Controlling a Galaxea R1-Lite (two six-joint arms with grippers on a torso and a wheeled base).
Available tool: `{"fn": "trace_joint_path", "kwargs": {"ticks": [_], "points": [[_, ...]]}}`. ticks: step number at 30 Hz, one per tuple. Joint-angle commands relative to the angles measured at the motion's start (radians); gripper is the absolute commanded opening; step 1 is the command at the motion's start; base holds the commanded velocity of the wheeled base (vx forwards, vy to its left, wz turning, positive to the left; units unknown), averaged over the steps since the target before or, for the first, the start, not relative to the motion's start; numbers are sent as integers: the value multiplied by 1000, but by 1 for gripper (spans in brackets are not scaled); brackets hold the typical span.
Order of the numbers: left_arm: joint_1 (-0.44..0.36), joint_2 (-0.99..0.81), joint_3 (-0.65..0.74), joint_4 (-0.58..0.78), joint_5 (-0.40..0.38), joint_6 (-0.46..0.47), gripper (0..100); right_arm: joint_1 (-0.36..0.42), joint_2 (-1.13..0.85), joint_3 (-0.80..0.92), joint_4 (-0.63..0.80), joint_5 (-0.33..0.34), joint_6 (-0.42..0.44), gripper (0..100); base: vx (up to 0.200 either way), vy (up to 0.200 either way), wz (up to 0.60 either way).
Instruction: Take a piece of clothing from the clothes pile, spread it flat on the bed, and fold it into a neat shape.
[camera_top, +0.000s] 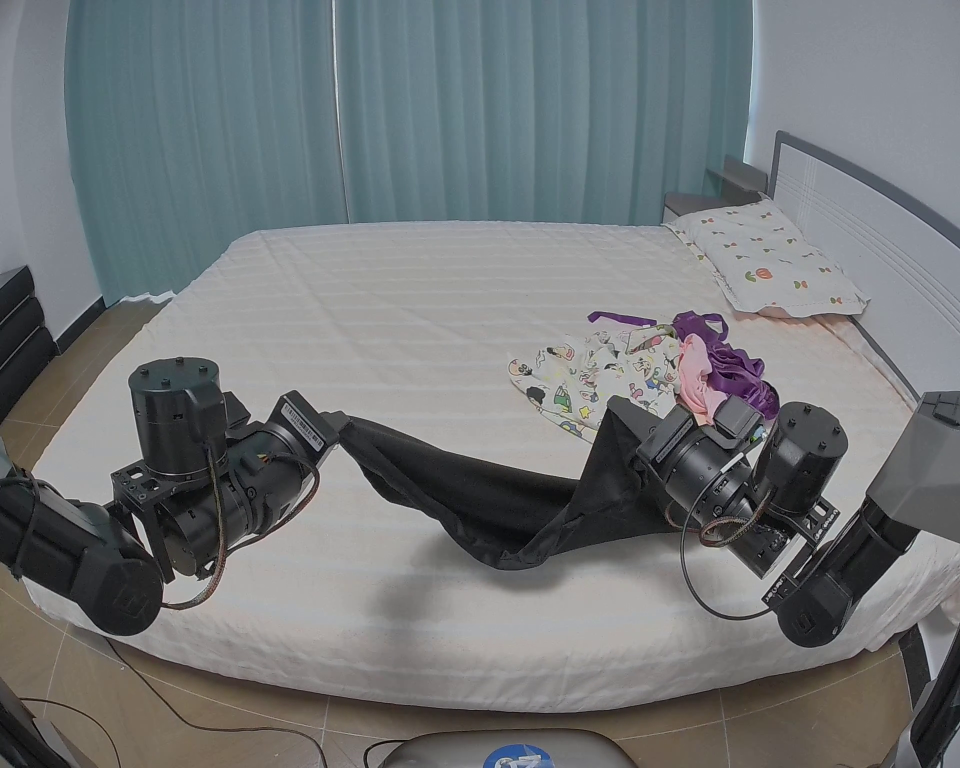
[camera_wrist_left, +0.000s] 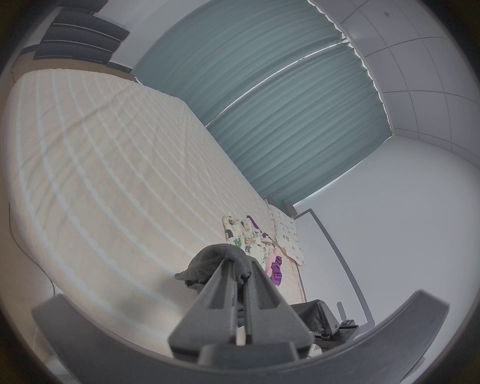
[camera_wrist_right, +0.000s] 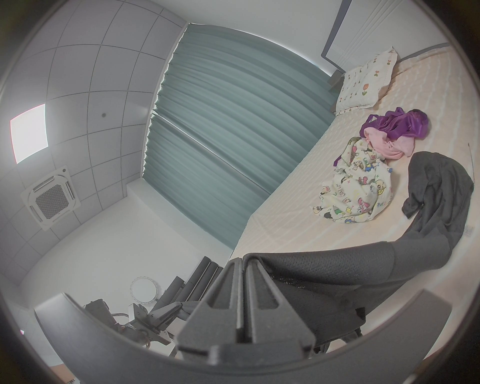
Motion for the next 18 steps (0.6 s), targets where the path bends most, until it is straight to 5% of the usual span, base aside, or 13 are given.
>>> {"fn": "trace_joint_path", "kwargs": {"ticks": [1,18], "points": [[5,-5,8,0,1,0,0,6,-2,2,-18,0,-1,0,0,200,0],[12,-30,16,37,-1,0,0,16,-2,6,-18,0,-1,0,0,200,0]]}}
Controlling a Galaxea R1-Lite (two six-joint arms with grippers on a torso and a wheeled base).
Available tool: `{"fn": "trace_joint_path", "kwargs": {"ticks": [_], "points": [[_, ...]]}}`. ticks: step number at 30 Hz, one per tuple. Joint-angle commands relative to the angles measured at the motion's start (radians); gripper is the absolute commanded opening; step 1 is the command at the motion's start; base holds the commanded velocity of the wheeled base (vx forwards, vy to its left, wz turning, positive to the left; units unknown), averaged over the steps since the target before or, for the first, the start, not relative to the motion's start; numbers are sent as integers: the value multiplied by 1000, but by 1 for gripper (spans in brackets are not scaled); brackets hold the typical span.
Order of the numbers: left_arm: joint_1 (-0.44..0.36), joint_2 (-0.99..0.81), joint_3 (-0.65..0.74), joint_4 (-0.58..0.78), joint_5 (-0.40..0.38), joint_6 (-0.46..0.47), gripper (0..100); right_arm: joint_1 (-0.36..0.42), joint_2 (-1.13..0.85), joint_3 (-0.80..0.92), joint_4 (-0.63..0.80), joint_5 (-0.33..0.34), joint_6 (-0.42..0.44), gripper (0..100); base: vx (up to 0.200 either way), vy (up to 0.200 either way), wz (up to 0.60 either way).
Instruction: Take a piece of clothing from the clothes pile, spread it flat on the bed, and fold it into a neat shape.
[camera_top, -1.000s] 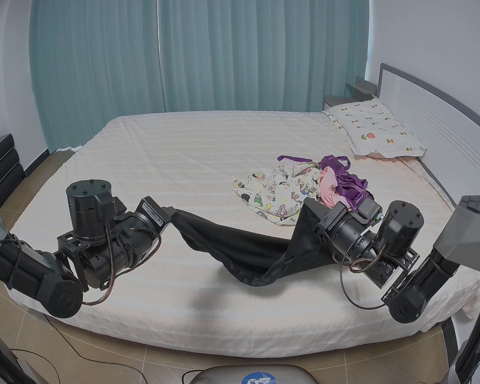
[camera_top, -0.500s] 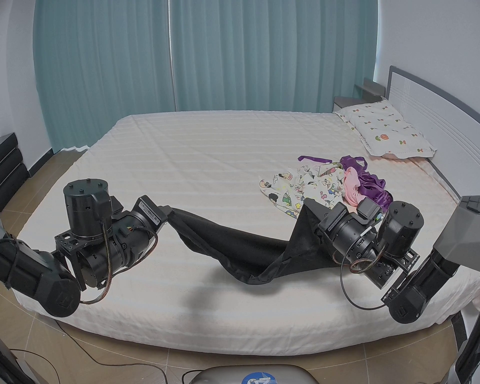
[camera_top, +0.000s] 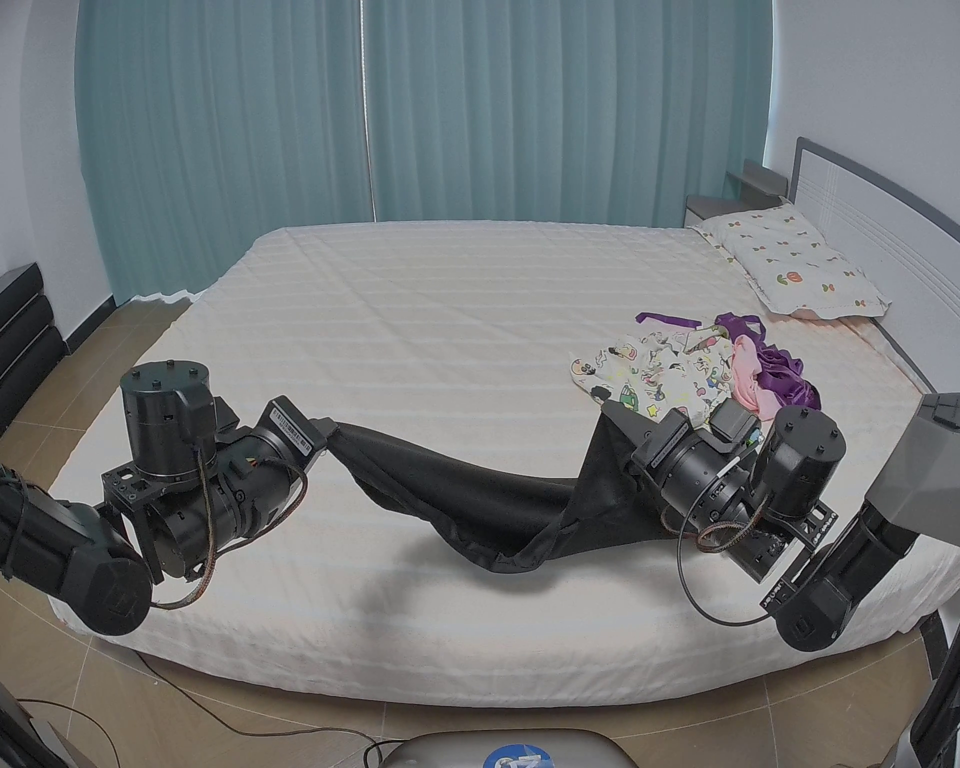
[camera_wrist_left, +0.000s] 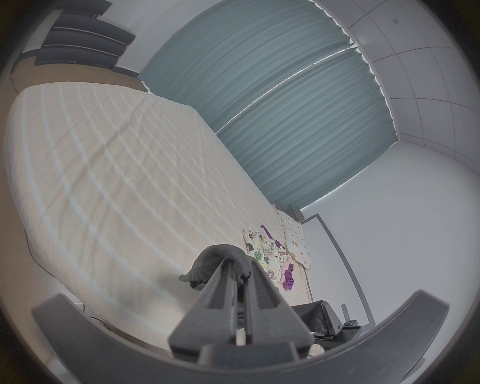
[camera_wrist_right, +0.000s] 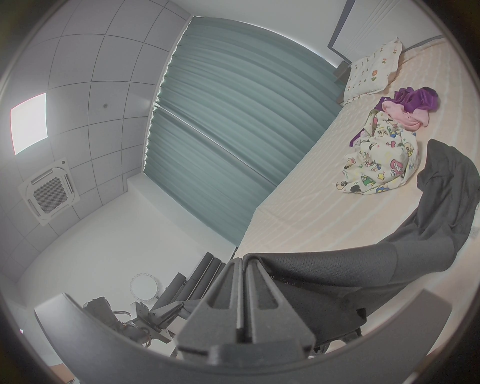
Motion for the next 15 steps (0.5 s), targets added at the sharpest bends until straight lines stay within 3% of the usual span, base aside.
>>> {"fn": "trace_joint_path", "kwargs": {"ticks": [1,11,15], "points": [[1,-5,1,0,0,0,0,1,-1,1,-18,0,0,0,0,200,0],[0,-13,1,29,0,-2,0,7,-5,2,-18,0,0,0,0,200,0],[-9,-11,2,28,-1,-3,0,9,-13,7,-16,-1,-31,0,0,0,0]]}}
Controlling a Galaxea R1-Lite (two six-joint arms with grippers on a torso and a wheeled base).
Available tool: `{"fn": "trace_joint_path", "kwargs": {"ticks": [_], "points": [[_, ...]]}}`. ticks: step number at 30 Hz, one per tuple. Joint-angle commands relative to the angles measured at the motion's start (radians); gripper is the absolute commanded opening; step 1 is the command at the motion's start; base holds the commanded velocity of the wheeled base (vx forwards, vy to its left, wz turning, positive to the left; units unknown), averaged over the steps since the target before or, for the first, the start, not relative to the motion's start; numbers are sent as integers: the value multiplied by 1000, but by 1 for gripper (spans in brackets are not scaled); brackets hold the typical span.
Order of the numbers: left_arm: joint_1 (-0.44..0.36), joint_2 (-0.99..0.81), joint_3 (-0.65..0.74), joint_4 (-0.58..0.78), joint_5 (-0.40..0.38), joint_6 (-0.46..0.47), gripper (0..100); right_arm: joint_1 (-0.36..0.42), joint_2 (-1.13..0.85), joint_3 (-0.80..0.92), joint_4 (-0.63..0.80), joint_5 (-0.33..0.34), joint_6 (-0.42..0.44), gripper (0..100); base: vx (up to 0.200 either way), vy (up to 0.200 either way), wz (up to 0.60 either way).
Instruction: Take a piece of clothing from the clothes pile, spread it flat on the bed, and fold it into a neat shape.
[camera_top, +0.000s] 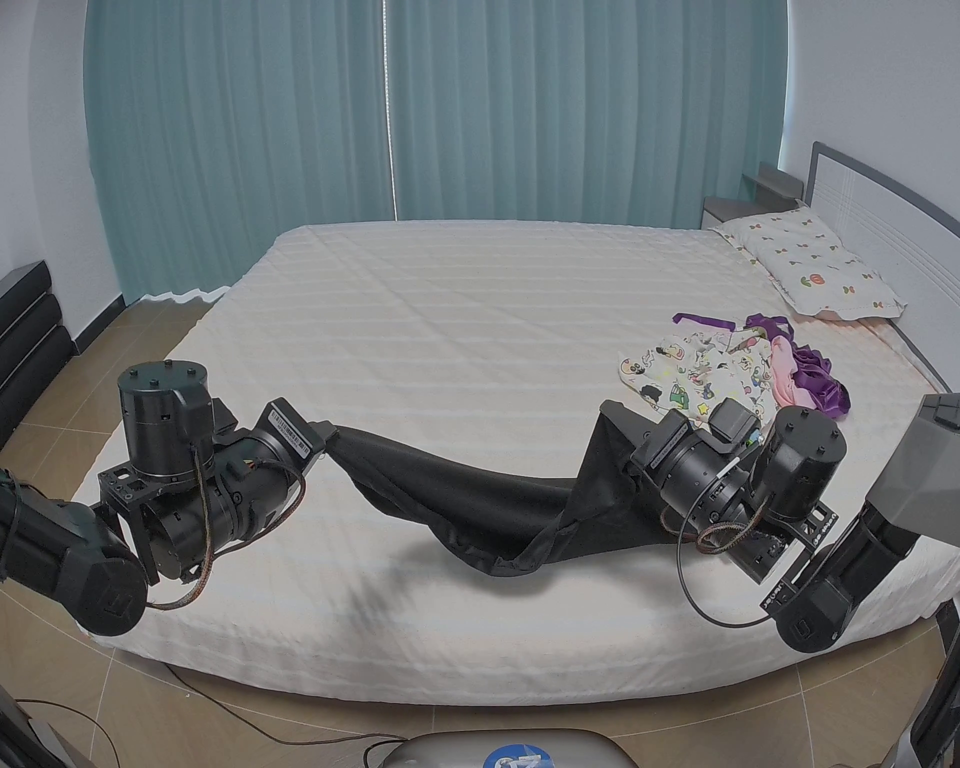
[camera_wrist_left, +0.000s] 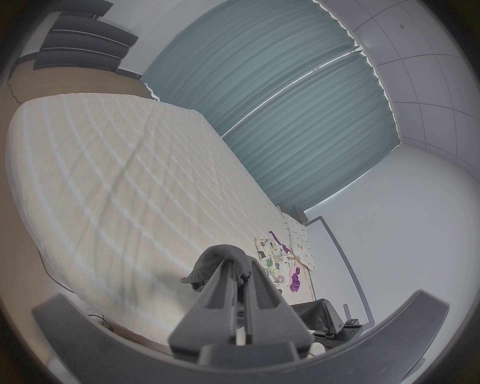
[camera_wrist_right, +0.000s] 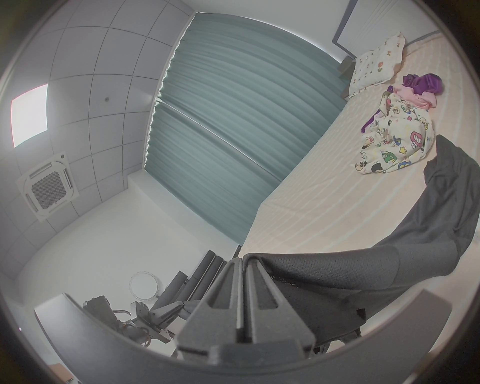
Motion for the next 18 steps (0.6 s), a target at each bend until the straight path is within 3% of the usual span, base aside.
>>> {"fn": "trace_joint_path", "kwargs": {"ticks": [1,5,13,18], "points": [[-8,4,1,-1,-1,-2,0,3,-6,11,-17,-1,-32,0,0,0,0],[-29,4,3,-1,-2,-6,0,14,-7,26,-17,-3,-89,0,0,0,0],[-114,-56,6,3,4,-6,0,49,-98,25,23,8,-162,0,-200,0,0],[-118,-102,3,25,7,-3,0,67,-191,111,40,-3,-174,0,-200,0,0]]}}
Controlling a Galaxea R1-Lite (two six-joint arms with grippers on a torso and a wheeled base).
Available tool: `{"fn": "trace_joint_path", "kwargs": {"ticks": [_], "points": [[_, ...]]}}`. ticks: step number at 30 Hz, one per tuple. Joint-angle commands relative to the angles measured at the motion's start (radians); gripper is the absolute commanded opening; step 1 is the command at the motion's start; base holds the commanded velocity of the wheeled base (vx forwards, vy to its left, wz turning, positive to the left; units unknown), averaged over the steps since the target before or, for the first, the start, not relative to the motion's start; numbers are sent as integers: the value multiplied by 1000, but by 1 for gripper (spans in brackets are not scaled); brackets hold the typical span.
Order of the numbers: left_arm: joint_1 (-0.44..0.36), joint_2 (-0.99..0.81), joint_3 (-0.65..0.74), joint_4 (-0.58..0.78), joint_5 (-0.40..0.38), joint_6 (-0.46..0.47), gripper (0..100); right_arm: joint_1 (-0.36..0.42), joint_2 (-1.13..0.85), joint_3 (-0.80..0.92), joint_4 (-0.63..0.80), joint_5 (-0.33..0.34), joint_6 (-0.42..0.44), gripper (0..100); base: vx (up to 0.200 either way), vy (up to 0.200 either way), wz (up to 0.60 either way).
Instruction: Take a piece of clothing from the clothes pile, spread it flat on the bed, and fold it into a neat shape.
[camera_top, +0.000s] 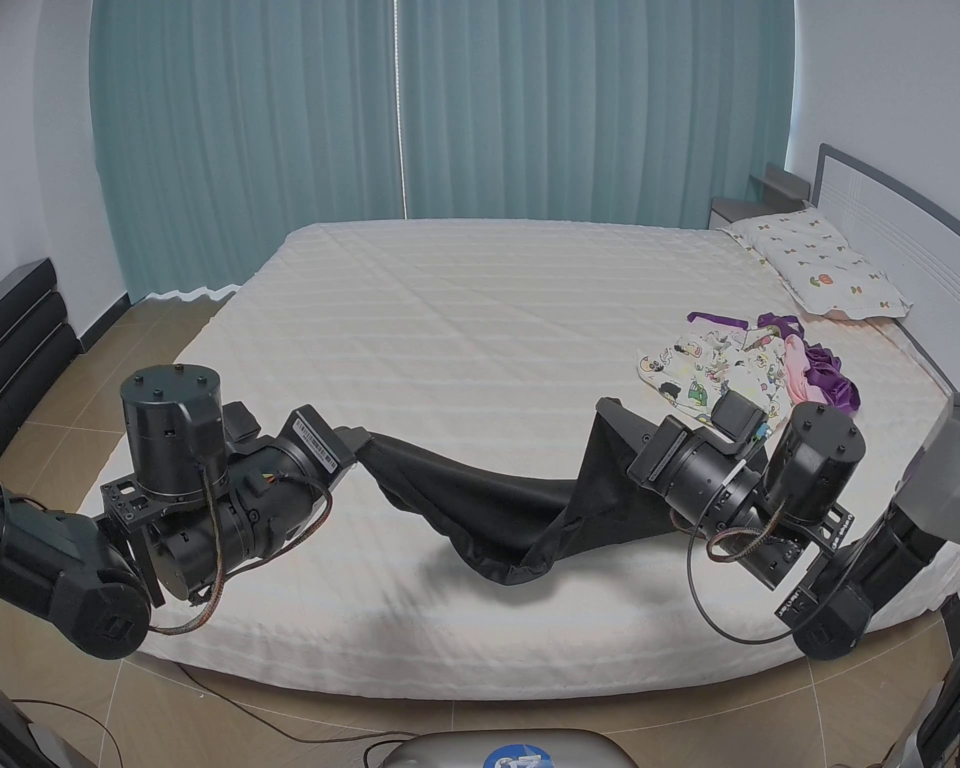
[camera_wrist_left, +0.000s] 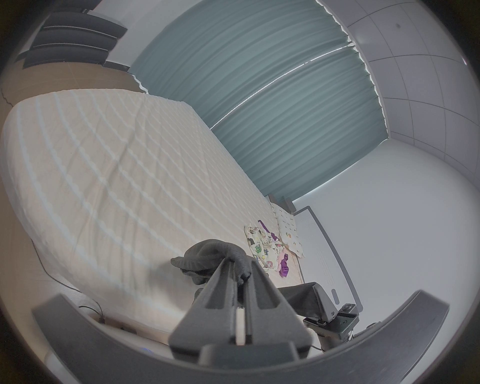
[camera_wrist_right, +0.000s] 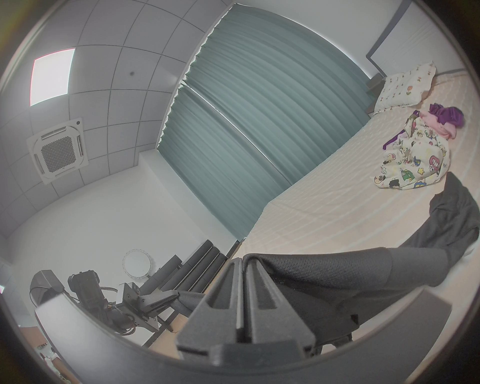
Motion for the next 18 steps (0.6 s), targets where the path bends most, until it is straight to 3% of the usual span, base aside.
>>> {"fn": "trace_joint_path", "kwargs": {"ticks": [1,4,10,14,18], "points": [[-12,-65,-2,18,2,3,0,24,-108,83,-3,-4,-4,0,-200,0,0],[-12,-139,-28,90,-1,6,0,51,-226,152,-1,-15,-2,0,-67,0,0],[-20,-277,-78,170,-1,6,0,120,-456,120,84,-35,-11,0,0,0,0],[-20,-366,-177,287,-1,6,0,145,-634,-12,278,-29,-10,0,0,0,0],[-14,-393,-383,445,-1,4,0,109,-720,-311,494,-35,4,0,0,0,0]]}}
